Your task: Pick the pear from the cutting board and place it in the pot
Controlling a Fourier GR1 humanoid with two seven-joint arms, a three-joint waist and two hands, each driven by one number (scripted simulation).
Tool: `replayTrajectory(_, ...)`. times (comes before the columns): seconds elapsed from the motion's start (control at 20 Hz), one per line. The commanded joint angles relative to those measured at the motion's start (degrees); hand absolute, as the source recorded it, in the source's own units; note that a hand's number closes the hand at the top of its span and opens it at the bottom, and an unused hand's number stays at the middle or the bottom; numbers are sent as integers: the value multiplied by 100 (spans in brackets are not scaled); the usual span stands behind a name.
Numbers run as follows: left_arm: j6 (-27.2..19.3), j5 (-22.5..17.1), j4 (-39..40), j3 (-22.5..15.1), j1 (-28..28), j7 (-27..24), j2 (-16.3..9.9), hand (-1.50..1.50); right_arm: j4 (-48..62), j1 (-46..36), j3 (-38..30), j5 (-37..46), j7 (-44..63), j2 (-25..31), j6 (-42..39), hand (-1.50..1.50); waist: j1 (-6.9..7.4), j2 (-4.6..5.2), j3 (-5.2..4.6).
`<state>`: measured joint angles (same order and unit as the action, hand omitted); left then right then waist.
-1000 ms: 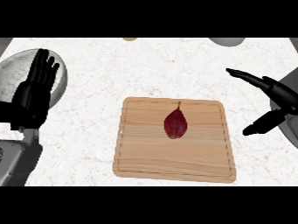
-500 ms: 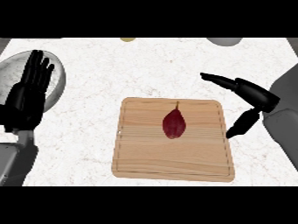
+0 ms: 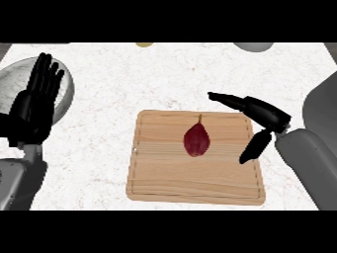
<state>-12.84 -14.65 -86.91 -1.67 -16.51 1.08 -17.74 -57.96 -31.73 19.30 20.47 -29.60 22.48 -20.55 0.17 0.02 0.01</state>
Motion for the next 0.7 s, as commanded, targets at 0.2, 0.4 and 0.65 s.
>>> replayTrajectory(0.2, 171, 206, 45, 187, 29, -17, 223, 0, -191, 93, -267, 494, 65, -661, 228, -150, -7, -1, -1)
replayTrajectory(0.4, 305, 172, 275, 413, -148, -88, 219, 0, -182, 159, -245, 886, 505, -843, 404, -150, -22, 0, -2)
replayTrajectory(0.65, 253, 326, -290, 257, 36, 282, 317, 0, 906, 20, -336, 1372, 128, -1205, 966, -150, 35, 11, 1)
